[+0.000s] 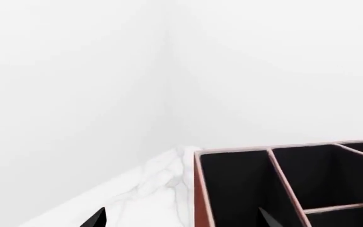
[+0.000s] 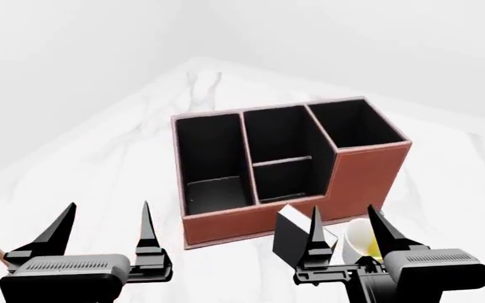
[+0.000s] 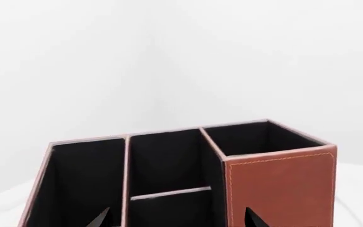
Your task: Pick up the book and place it in the right compartment of the caddy.
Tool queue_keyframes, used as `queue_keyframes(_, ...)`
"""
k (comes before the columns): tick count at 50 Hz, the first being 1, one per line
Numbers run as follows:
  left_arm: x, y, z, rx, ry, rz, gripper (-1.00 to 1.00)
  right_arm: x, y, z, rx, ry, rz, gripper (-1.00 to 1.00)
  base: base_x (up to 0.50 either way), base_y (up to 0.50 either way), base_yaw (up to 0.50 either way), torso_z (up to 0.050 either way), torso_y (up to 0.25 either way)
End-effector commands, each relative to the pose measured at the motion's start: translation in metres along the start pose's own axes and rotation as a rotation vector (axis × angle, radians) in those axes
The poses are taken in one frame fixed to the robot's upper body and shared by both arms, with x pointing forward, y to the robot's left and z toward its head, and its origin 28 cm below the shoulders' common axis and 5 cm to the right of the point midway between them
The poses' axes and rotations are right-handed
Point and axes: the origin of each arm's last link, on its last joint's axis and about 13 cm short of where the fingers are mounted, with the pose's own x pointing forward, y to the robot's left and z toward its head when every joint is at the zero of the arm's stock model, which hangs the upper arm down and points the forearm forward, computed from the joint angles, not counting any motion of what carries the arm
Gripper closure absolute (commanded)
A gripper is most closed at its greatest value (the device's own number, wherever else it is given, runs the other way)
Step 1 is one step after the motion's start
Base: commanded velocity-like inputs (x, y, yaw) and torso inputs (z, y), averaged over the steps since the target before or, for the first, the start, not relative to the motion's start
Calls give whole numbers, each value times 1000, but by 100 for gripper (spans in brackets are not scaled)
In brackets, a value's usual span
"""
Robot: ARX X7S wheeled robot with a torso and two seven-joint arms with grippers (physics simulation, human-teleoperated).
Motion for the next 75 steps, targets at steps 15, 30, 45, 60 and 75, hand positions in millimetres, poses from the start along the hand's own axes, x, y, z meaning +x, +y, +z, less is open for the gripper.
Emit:
queue_keyframes(15, 0, -1, 0, 1, 0, 0, -100, 0, 0, -1, 6, 18, 1, -100, 169, -337, 0, 0, 0)
queue_keyframes(30, 0, -1, 0, 1, -1, -1, -100, 0, 0, -1, 6, 17, 3, -100, 222, -448, 0, 0, 0)
queue_keyframes(45, 0, -1, 0, 1, -1, -1, -100, 0, 0, -1, 13, 4, 1, -100, 107, -213, 0, 0, 0)
queue_keyframes(60, 0, -1, 0, 2, -3, -1, -100, 0, 0, -1, 19, 10, 8, -100, 63, -117, 0, 0, 0)
queue_keyframes(75, 0, -1, 0, 2, -2, 0, -100, 0, 1, -1, -3, 5, 9, -100, 0, -1, 0, 0, 0)
